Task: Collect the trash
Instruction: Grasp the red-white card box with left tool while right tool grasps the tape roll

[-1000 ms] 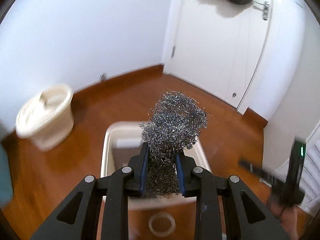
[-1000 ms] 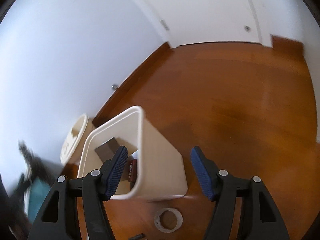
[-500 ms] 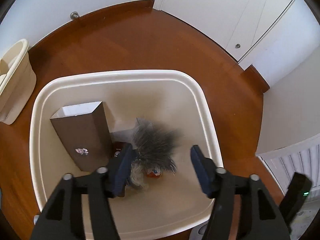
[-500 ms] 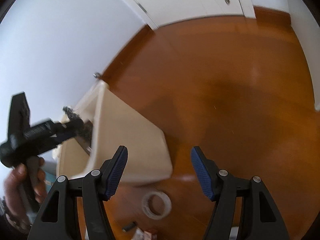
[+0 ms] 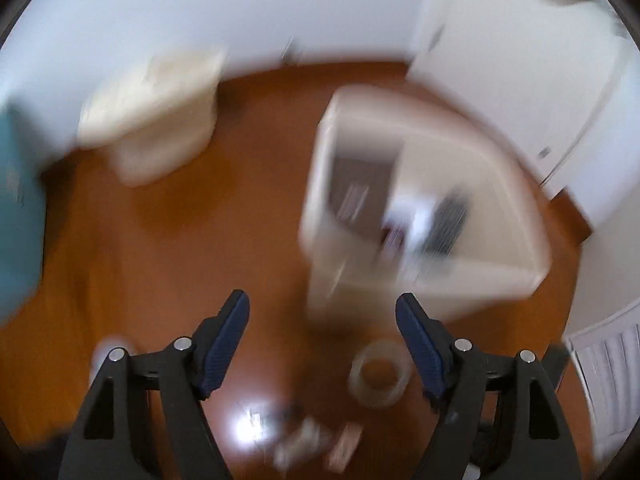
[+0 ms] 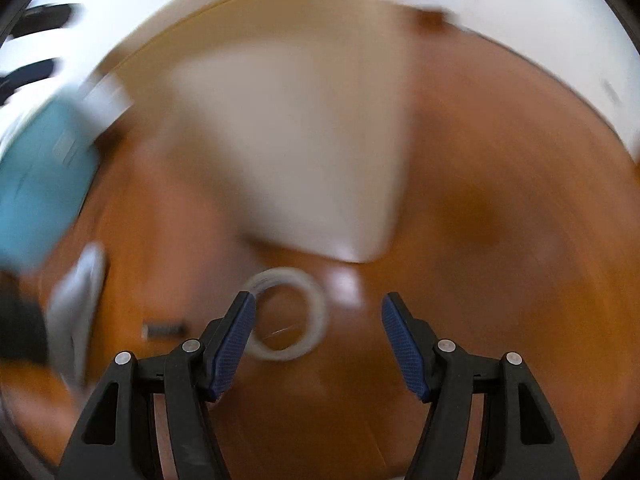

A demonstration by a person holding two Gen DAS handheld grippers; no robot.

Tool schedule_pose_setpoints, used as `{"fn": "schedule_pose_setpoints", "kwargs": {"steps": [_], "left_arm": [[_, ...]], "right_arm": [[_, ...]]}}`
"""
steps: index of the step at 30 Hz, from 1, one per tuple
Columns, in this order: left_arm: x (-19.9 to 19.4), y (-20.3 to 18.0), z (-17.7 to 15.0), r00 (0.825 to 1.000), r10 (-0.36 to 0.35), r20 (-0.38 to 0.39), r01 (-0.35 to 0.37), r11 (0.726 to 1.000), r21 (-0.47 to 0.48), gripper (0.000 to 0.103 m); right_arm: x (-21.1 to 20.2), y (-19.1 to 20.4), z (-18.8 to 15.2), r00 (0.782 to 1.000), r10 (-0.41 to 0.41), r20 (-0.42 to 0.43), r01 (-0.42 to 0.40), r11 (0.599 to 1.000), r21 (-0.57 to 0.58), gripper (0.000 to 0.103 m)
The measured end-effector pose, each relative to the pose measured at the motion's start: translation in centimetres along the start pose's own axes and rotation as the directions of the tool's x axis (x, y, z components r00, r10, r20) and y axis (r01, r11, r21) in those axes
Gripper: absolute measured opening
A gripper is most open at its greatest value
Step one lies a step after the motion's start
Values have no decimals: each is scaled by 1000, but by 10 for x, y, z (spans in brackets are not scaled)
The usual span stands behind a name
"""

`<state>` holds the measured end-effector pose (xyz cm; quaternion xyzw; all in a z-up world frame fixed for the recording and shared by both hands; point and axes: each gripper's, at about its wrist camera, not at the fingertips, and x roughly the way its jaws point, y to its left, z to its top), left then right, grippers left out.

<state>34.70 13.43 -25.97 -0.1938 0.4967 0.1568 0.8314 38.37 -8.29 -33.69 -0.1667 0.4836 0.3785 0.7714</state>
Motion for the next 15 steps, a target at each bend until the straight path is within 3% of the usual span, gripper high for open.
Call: {"fn": "schedule_pose_setpoints", "kwargs": {"steps": [3, 5, 8, 11, 15], "left_arm": [[41, 33, -44, 986, 27, -163, -49, 989, -138, 75], [67, 39, -77, 963, 38, -266, -73, 989, -125, 75], [85, 24, -101, 947, 38, -318, -49, 998, -25, 75], [92, 7, -115, 941, 6, -338, 22, 997, 77, 75], [99, 7, -117, 929, -16, -370, 48, 996, 78, 75]], "right_arm": [[35, 30, -6, 996, 17, -88, -31, 985, -171, 68], [58, 38, -8, 991, 29, -133, -55, 980, -191, 68], [86, 46, -9, 982, 39, -183, -85, 965, -249, 67], [102, 51, -14, 978, 24, -209, -87, 952, -294, 65], [109, 53, -18, 980, -6, -200, -64, 938, -339, 64]]}}
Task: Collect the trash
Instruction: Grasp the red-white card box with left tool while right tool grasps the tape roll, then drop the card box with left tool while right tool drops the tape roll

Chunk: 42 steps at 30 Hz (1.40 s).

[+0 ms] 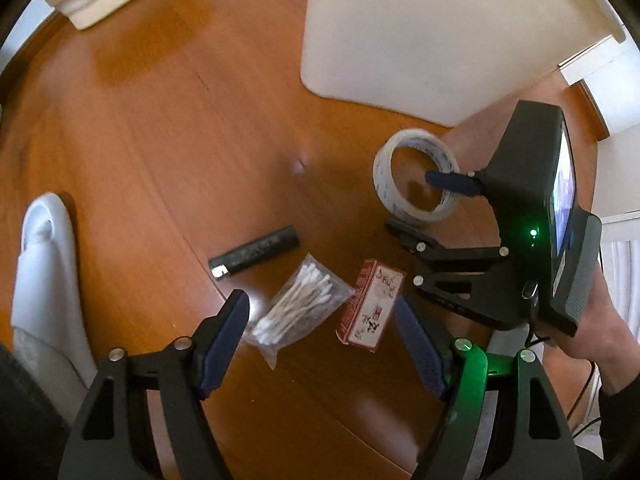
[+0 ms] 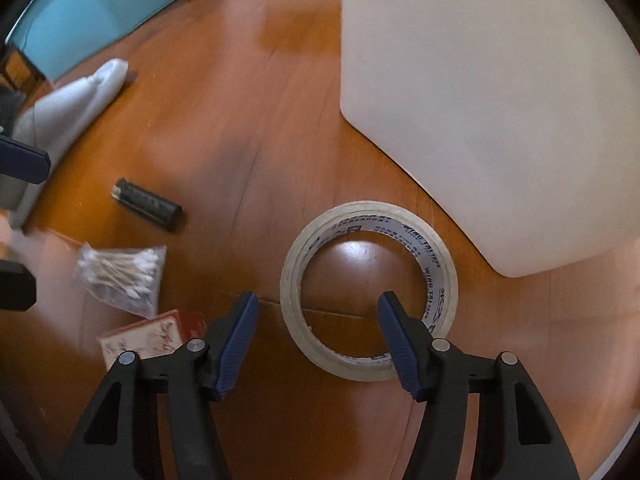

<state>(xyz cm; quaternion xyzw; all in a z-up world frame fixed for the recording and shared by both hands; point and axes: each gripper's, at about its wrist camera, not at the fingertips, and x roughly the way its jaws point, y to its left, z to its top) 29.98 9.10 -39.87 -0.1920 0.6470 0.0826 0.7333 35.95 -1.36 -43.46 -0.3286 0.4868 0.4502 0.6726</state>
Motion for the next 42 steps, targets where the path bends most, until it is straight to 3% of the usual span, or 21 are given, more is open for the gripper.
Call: {"fn": "schedule_pose_setpoints", "kwargs": {"steps": [4, 8, 9, 13, 19, 22, 27, 34, 39, 42], "left_arm": [[6, -3, -10, 1000, 22, -8, -21, 999, 44, 75], [17, -14, -19, 999, 2, -37, 1, 997, 84, 75], [19, -17, -19, 999, 3, -40, 1, 995, 96, 75], [28, -37, -27, 999, 8, -43, 1, 979, 204, 75], [57, -56, -32, 995, -31, -95, 58, 954, 293, 74], [73, -53, -30, 986, -59, -155, 100, 958, 270, 58], [86, -49, -25, 981, -59, -185, 107, 960, 258, 34], [86, -67, -20, 987, -25, -160, 73, 951, 302, 31], [44, -72, -18, 989, -93, -116, 124, 946, 299, 29], [13, -91, -5, 986, -153, -69, 167, 937, 307, 29]], "right_arm": [[4, 3, -1, 1000, 19, 9, -19, 1000, -9, 51], [5, -1, 3, 999, 32, 11, -32, 999, -5, 16], [5, -3, 3, 999, 35, 4, -35, 999, 8, 11], [-14, -22, 0, 991, 92, 97, -108, 980, 169, 9], [-60, -59, -40, 979, 60, 193, -137, 900, 414, 9], [-66, -72, -62, 979, 49, 198, -145, 853, 502, 9], [-66, -84, -77, 978, 47, 202, -156, 808, 568, 9], [-70, -87, -84, 976, 47, 212, -166, 788, 593, 9], [-86, -85, -91, 971, 19, 237, -161, 784, 599, 9], [-97, -91, -99, 968, -7, 251, -158, 761, 629, 9]]}}
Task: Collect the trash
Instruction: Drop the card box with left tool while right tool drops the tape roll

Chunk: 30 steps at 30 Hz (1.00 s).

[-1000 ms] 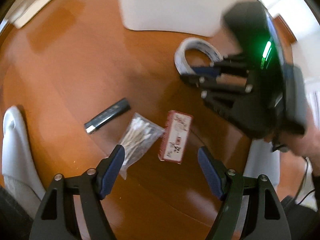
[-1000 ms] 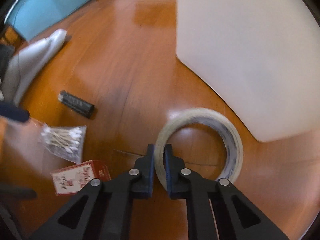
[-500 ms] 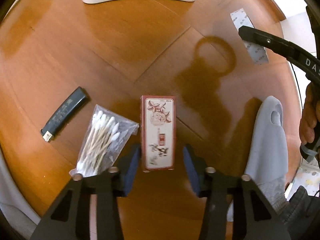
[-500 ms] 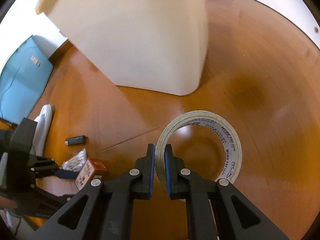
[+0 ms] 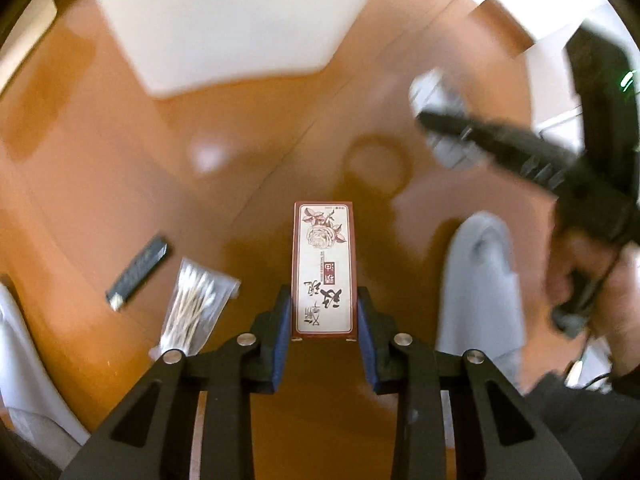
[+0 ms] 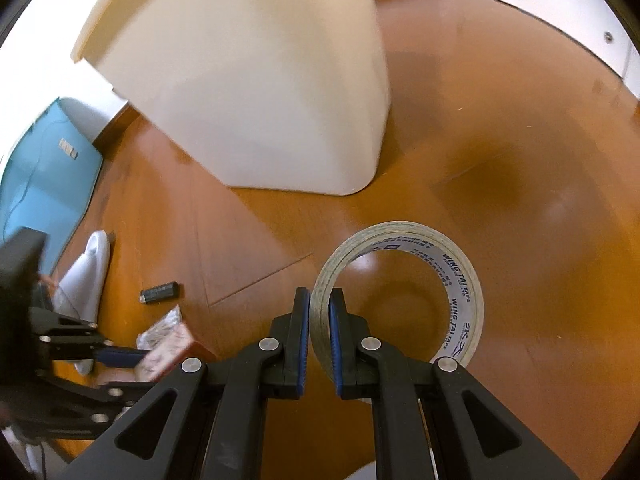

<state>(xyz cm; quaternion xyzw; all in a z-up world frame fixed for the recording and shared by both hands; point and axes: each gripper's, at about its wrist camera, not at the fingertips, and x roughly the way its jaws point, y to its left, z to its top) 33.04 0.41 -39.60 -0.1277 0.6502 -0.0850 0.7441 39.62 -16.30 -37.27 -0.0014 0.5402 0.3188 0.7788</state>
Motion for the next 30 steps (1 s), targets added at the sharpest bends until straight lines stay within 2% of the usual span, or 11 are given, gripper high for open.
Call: {"fn": "schedule_pose_setpoints", "kwargs": {"steps": [5, 9, 11, 12, 13, 14, 16, 18, 21, 25, 30], "left_arm": [[-59, -29, 48, 983, -147, 108, 149, 989, -11, 29], [-139, -52, 100, 929, -278, 242, 279, 960, 34, 29], [-183, -56, 130, 901, -286, 326, 270, 958, 93, 29], [-201, -54, 151, 897, -255, 360, 230, 967, 112, 29], [-207, -52, 167, 902, -224, 370, 199, 974, 107, 29], [-208, -45, 184, 917, -181, 356, 157, 983, 95, 29], [-182, -26, 227, 973, -67, 223, 60, 998, 37, 29], [-151, -17, 240, 995, -12, 101, 12, 1000, 1, 29], [-109, -4, 251, 999, 37, -23, -37, 999, -27, 29], [-86, 14, 255, 994, 78, -70, -85, 990, -113, 29], [-90, 23, 256, 997, 28, -66, -37, 990, -138, 31]], "right_arm": [[-19, -17, 0, 998, -38, 45, 35, 997, 63, 9], [-33, -32, -2, 996, -58, 71, 48, 991, 124, 9], [-37, -37, -2, 995, -60, 80, 48, 988, 146, 9], [-38, -39, -2, 995, -61, 84, 48, 987, 156, 9], [-39, -40, -2, 994, -60, 89, 44, 985, 168, 9], [-40, -41, -2, 994, -57, 92, 40, 984, 172, 9], [-41, -40, -2, 994, -49, 99, 31, 984, 176, 9], [-41, -39, -1, 994, -45, 102, 26, 984, 175, 9], [-41, -39, 0, 994, -42, 102, 23, 984, 176, 9], [-44, -42, 2, 994, -42, 101, 26, 988, 151, 9], [-55, -45, 2, 991, -56, 121, 36, 986, 165, 9]]}}
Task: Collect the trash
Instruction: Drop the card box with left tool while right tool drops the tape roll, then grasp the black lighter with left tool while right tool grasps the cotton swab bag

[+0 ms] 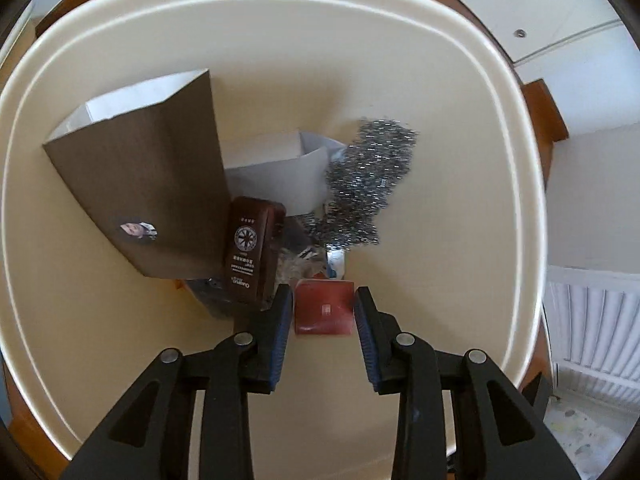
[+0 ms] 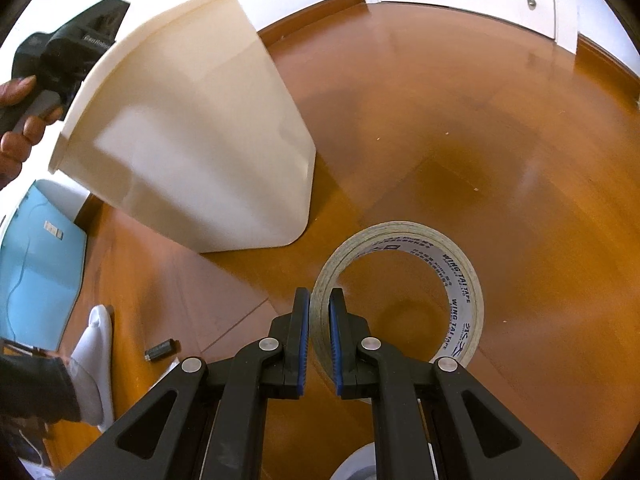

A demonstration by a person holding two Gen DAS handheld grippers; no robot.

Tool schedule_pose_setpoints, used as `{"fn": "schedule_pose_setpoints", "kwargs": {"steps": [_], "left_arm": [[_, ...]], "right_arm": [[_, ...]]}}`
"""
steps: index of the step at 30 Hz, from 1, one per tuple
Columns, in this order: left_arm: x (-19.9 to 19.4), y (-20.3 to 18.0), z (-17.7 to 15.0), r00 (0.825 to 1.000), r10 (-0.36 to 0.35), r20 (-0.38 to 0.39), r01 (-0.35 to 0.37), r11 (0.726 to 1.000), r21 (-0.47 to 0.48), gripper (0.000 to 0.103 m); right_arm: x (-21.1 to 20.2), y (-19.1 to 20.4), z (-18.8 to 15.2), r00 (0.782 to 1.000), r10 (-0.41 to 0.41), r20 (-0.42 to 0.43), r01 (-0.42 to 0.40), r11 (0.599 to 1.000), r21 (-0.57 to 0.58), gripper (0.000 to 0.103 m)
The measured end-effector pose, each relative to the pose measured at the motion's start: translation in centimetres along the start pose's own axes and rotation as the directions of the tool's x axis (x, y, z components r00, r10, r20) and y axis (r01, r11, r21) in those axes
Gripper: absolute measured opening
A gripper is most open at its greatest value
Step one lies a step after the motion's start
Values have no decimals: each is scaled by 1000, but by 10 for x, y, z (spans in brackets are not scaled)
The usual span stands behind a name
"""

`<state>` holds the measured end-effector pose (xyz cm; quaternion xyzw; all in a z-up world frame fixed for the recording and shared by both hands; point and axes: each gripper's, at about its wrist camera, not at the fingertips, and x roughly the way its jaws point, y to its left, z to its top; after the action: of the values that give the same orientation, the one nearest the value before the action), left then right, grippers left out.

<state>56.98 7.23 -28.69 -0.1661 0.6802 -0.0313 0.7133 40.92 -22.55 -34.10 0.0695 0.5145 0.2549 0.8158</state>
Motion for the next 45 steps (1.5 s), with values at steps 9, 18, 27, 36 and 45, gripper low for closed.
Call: {"fn": "schedule_pose_setpoints", "kwargs": {"steps": [9, 18, 27, 36, 45], "left_arm": [[-73, 9, -46, 972, -20, 232, 26, 999, -24, 31], [-107, 68, -180, 875, 124, 467, 30, 951, -308, 31], [-56, 107, -225, 893, 231, 387, -9, 868, -497, 31], [-5, 116, -238, 932, 245, 266, -109, 892, -439, 31], [81, 138, -250, 970, 244, -3, -236, 934, -267, 31]], "right_arm": [[-71, 19, 61, 979, -23, 203, 39, 997, -73, 9], [-146, 105, 166, 912, 215, 350, -128, 958, -256, 9], [-25, 182, 188, 966, 257, 12, -235, 900, -368, 10], [43, 187, 184, 982, 141, -126, -173, 941, -291, 27], [-6, 191, 165, 996, 90, -11, -87, 915, -394, 30]]}}
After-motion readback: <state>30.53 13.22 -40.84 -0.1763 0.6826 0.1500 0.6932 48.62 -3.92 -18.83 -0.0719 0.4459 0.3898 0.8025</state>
